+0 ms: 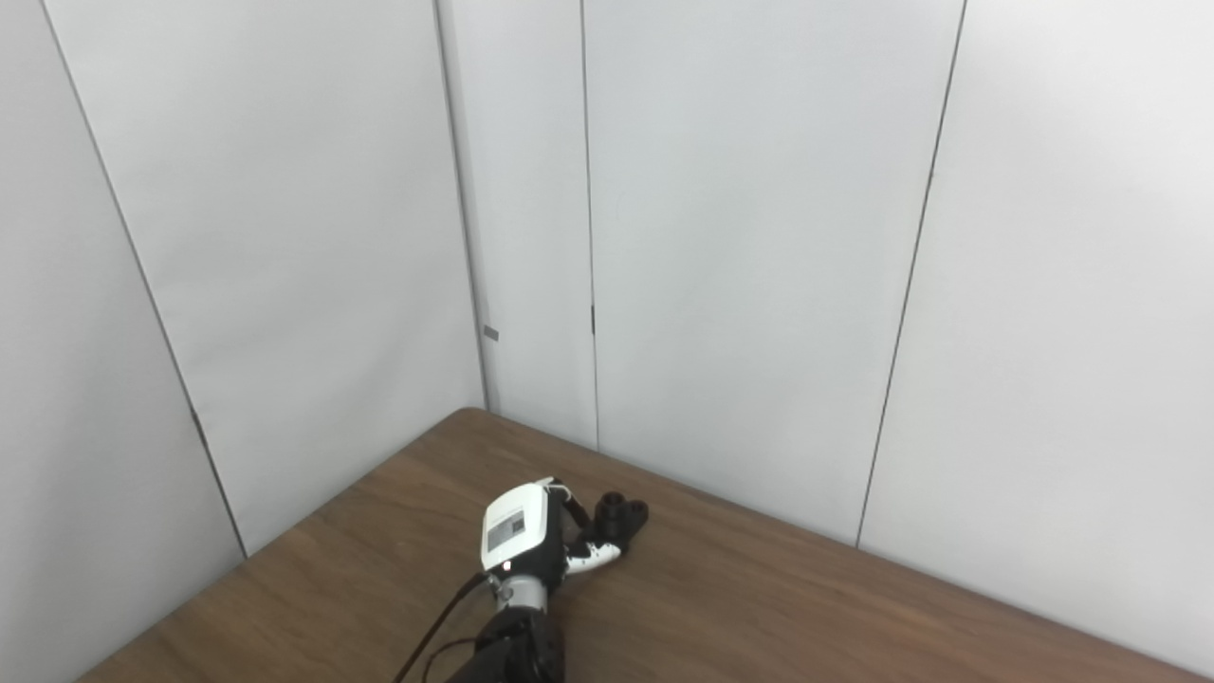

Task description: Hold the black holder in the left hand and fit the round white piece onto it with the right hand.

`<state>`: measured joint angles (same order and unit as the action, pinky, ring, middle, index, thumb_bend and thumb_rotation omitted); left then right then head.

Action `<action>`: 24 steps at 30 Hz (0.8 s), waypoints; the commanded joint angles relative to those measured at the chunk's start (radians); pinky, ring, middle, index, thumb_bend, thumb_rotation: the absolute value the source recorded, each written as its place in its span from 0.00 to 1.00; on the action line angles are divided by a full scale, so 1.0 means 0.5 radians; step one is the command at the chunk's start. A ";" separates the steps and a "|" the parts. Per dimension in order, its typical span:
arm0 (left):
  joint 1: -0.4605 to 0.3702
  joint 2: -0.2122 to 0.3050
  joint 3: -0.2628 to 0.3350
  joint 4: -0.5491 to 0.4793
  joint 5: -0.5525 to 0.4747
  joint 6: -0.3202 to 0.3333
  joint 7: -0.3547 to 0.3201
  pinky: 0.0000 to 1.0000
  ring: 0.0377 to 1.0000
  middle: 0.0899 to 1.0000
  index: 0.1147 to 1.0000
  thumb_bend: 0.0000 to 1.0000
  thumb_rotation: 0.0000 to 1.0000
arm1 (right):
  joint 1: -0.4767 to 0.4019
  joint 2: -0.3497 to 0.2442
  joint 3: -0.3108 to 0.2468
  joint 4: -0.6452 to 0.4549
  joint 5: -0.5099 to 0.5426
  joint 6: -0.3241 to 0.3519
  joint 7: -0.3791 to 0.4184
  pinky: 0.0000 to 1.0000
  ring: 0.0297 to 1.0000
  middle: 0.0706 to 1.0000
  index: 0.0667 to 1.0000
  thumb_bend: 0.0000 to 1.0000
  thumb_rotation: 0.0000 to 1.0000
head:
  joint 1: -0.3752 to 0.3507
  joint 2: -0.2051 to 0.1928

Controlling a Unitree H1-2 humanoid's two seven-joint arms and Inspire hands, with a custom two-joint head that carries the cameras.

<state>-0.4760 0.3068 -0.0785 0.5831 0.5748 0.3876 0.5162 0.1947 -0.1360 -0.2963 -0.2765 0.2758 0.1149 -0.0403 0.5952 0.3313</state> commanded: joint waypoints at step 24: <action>0.190 0.157 -0.402 -0.779 0.117 -0.086 -0.787 0.87 0.91 0.86 0.41 0.52 0.05 | 0.069 0.044 0.049 -0.181 -0.008 0.042 -0.029 1.00 1.00 0.97 0.92 0.34 0.63 | -0.301 0.132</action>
<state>-0.3866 0.3693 -0.2686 0.2191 0.6278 0.3892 0.1364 0.2064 -0.1297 -0.2735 -0.3228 0.2743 0.1448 -0.0537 0.4541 0.3927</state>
